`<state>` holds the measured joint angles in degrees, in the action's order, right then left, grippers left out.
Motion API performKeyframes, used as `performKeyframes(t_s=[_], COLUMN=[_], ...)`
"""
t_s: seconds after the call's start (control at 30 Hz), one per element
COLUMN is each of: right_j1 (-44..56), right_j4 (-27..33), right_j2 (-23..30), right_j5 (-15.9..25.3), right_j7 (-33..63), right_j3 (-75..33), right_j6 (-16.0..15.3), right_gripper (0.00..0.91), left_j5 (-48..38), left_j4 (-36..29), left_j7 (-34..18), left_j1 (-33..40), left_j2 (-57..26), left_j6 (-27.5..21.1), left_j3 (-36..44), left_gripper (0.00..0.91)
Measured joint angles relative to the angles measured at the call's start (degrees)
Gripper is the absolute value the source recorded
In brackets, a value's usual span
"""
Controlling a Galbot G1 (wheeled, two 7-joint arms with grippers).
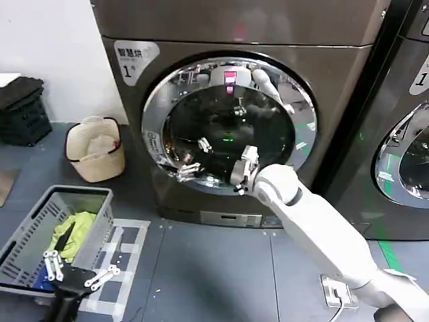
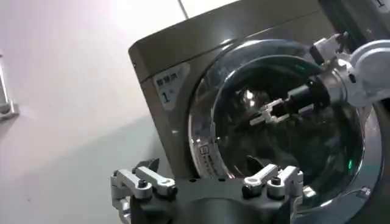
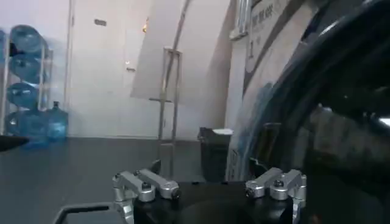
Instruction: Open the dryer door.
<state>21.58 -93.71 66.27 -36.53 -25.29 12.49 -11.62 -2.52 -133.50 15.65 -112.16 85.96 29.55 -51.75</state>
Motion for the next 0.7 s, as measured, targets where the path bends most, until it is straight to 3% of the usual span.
performKeyframes(t_s=[0.7], right_j1=[-0.9], right_j4=[2.7], right_j2=[2.8], right_j5=[1.4], right_j7=[4.3], right_j3=[1.9], right_j6=[0.0], right_gripper=[0.907], left_j5=[0.3], left_j4=[-0.1], left_j7=[0.0], left_j1=[0.1], left_j2=[0.2], left_j6=[0.1], left_j3=[0.5], left_gripper=[0.907])
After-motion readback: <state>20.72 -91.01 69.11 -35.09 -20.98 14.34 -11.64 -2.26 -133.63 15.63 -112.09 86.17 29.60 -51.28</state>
